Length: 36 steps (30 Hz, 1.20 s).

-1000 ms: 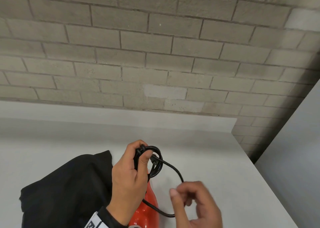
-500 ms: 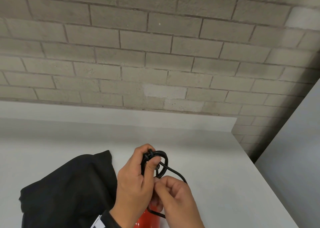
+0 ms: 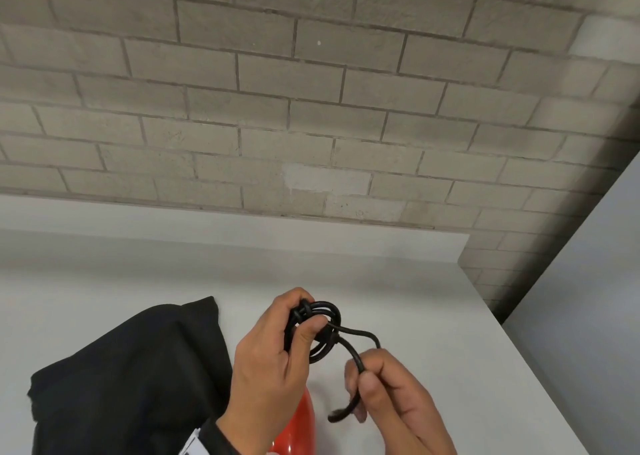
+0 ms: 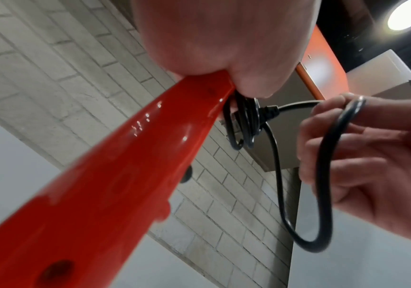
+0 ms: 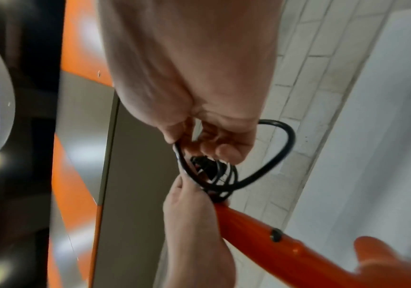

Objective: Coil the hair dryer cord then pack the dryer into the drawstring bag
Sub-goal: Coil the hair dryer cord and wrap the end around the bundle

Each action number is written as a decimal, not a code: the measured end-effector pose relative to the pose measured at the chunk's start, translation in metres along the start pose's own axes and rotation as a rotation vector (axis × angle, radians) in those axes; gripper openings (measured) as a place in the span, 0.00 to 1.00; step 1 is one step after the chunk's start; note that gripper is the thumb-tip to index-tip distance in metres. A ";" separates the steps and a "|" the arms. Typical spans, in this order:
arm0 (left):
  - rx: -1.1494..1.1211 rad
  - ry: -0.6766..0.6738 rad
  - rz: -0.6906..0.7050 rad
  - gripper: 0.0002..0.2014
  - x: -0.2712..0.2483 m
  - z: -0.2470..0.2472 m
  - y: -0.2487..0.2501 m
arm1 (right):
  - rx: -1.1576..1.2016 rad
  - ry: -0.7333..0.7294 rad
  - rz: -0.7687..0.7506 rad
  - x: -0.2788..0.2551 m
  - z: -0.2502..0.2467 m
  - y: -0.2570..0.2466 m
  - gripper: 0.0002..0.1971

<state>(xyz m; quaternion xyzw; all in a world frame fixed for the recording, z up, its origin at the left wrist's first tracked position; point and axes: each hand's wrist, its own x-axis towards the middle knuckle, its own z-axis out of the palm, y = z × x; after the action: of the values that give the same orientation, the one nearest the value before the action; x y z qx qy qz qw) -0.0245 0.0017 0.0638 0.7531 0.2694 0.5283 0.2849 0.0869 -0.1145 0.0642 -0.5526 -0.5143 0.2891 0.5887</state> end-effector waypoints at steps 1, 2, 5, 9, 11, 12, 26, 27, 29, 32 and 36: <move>0.000 0.003 -0.002 0.07 0.001 0.000 -0.001 | 0.030 -0.039 -0.019 0.001 0.000 -0.004 0.21; -0.003 0.013 -0.008 0.07 0.001 0.001 -0.001 | 0.061 -0.103 -0.024 0.002 -0.002 -0.009 0.19; -0.017 0.048 -0.026 0.07 0.005 -0.002 -0.004 | 0.045 -0.259 0.030 0.000 -0.012 -0.015 0.19; -0.017 0.096 -0.074 0.06 0.007 -0.011 -0.013 | -0.145 -0.180 0.059 -0.009 -0.044 -0.001 0.21; -0.023 0.110 -0.098 0.06 0.007 -0.013 -0.016 | -0.342 -0.166 0.040 -0.012 -0.060 0.010 0.23; -0.031 0.111 -0.107 0.08 0.006 -0.014 -0.017 | -0.461 -0.173 0.021 -0.013 -0.067 0.015 0.22; -0.043 0.048 -0.094 0.09 0.003 -0.006 -0.010 | -0.852 0.120 -0.261 -0.016 -0.036 0.046 0.03; -0.033 0.045 -0.089 0.08 0.003 -0.005 -0.009 | -0.777 0.233 -0.333 -0.014 -0.023 0.035 0.02; -0.019 0.041 -0.074 0.05 0.002 -0.004 -0.005 | -0.656 0.413 -0.377 -0.008 -0.002 0.025 0.05; 0.005 0.021 -0.048 0.05 0.001 -0.003 0.001 | -0.546 0.442 -0.299 0.003 0.016 0.025 0.19; 0.040 0.025 -0.039 0.07 0.002 -0.003 0.001 | -0.617 0.260 -0.259 0.013 0.021 0.020 0.11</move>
<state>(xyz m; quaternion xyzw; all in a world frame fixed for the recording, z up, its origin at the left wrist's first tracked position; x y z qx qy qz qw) -0.0268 0.0028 0.0660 0.7467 0.2983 0.5263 0.2766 0.0756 -0.0910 0.0463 -0.6667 -0.5639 -0.0296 0.4864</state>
